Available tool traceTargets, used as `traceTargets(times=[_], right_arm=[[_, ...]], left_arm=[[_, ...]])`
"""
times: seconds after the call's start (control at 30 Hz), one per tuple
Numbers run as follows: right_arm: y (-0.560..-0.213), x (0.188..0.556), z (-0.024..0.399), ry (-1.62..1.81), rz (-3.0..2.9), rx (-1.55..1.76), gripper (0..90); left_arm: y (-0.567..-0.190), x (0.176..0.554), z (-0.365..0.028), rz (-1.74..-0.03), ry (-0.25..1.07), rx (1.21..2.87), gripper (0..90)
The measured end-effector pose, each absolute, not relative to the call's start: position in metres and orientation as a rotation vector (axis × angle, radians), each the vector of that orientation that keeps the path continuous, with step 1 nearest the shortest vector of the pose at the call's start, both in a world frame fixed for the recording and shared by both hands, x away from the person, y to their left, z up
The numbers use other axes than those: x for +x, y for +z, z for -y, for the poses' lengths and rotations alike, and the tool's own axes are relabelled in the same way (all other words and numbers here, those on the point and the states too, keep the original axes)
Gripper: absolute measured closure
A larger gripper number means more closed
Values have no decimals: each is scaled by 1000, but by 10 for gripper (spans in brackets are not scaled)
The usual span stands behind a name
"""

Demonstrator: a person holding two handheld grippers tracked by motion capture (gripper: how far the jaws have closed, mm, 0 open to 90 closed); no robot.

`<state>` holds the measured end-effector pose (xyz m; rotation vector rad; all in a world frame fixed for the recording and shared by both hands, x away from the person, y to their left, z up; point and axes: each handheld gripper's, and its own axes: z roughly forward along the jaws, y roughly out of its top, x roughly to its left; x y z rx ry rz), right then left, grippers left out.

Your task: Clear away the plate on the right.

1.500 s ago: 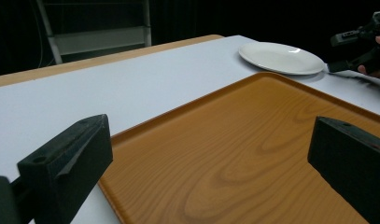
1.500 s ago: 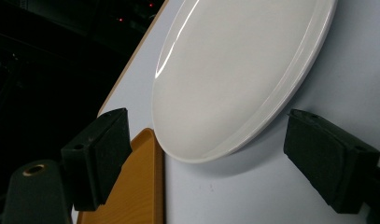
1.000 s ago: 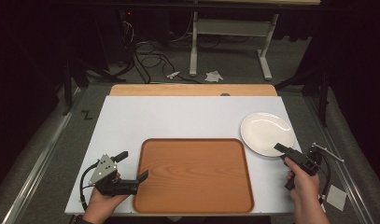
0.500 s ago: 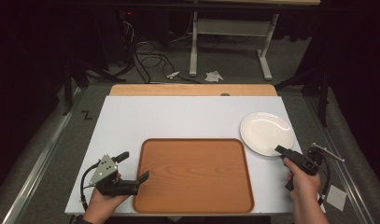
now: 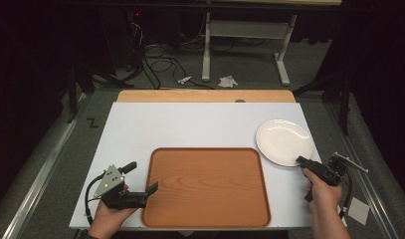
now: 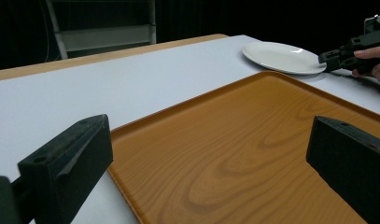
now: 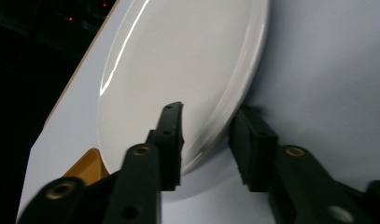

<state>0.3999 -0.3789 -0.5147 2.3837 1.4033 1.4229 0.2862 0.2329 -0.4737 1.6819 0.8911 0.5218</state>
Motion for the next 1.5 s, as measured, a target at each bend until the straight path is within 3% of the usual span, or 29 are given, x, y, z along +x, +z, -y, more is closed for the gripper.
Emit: traceTargets(times=[0.43,1.5], right_arm=[[-511,399,386,1623,-1246,2397,898],[-485,383,403,1744,-1195,2256,897]], left_arm=[[-474,287,-237,-913,524,1670,12],[-475,289,-240,-952,587,1676,7]])
